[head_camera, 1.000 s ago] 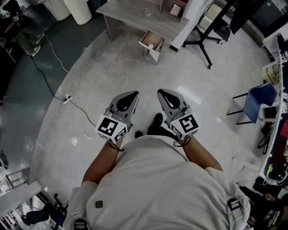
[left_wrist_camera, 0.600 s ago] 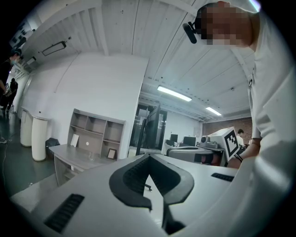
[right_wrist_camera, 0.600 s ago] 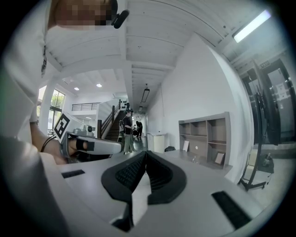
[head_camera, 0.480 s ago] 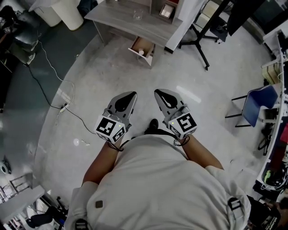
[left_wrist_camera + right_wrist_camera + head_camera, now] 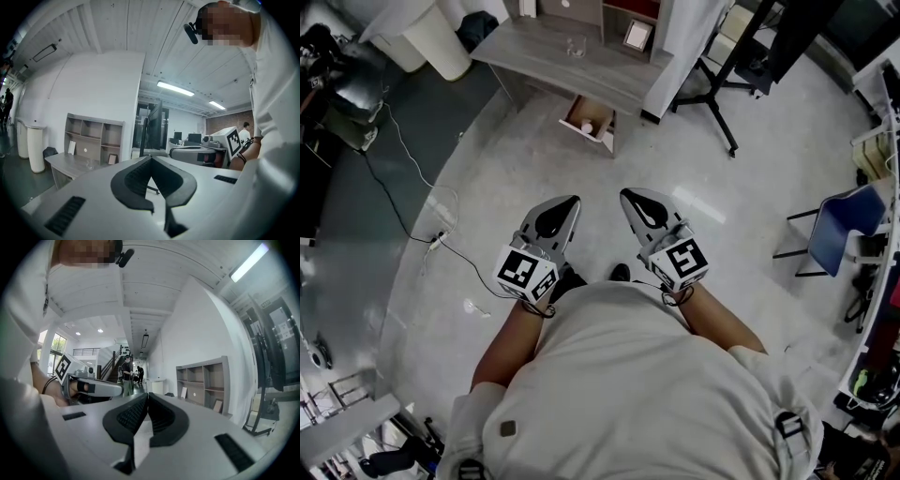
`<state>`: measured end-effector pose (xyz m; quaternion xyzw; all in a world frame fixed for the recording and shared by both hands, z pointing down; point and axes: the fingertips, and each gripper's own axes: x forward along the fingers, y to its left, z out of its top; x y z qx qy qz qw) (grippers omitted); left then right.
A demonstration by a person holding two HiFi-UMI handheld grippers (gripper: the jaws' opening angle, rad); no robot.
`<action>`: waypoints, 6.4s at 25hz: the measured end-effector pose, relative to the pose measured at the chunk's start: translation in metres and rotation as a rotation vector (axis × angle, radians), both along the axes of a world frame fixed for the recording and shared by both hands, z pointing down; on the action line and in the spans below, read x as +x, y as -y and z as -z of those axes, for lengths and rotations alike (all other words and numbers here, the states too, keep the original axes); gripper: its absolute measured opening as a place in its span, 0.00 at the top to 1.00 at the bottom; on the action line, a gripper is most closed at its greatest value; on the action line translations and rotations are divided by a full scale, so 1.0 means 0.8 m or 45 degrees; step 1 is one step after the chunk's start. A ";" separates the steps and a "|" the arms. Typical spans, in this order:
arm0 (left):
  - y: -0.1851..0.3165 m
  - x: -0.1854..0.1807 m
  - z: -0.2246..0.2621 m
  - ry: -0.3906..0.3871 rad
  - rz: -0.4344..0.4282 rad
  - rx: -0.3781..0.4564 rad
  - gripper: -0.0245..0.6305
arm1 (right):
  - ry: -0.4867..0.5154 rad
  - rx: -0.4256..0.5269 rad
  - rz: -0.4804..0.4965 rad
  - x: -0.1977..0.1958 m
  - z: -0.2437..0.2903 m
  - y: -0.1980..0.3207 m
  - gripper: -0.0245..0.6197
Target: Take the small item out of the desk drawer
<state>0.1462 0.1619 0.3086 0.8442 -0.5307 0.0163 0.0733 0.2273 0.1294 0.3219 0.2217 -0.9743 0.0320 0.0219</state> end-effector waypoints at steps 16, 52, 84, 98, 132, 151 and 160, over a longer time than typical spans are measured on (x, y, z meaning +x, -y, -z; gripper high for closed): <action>0.115 -0.066 -0.011 -0.068 -0.126 0.013 0.94 | -0.031 0.009 -0.166 -0.048 -0.012 0.108 0.93; 0.334 -0.396 -0.029 -0.094 -0.486 -0.038 0.94 | -0.150 -0.108 -0.539 -0.355 -0.047 0.308 0.93; 0.455 -0.366 -0.164 -0.060 -0.463 -0.320 0.94 | -0.372 -0.615 -0.529 -0.326 -0.308 0.435 0.92; 0.529 -0.326 -0.312 -0.023 -0.515 -0.554 0.94 | -0.440 -0.971 -0.551 -0.321 -0.482 0.488 0.80; 0.612 -0.319 -0.555 0.075 -0.537 -0.757 0.94 | -0.736 -1.457 -0.687 -0.336 -0.797 0.532 0.62; 0.610 -0.322 -0.562 0.000 -0.490 -0.802 0.94 | -0.861 -1.486 -0.685 -0.339 -0.816 0.536 0.69; 0.604 -0.331 -0.545 -0.008 -0.460 -0.775 0.94 | -0.825 -1.423 -0.651 -0.342 -0.791 0.535 0.71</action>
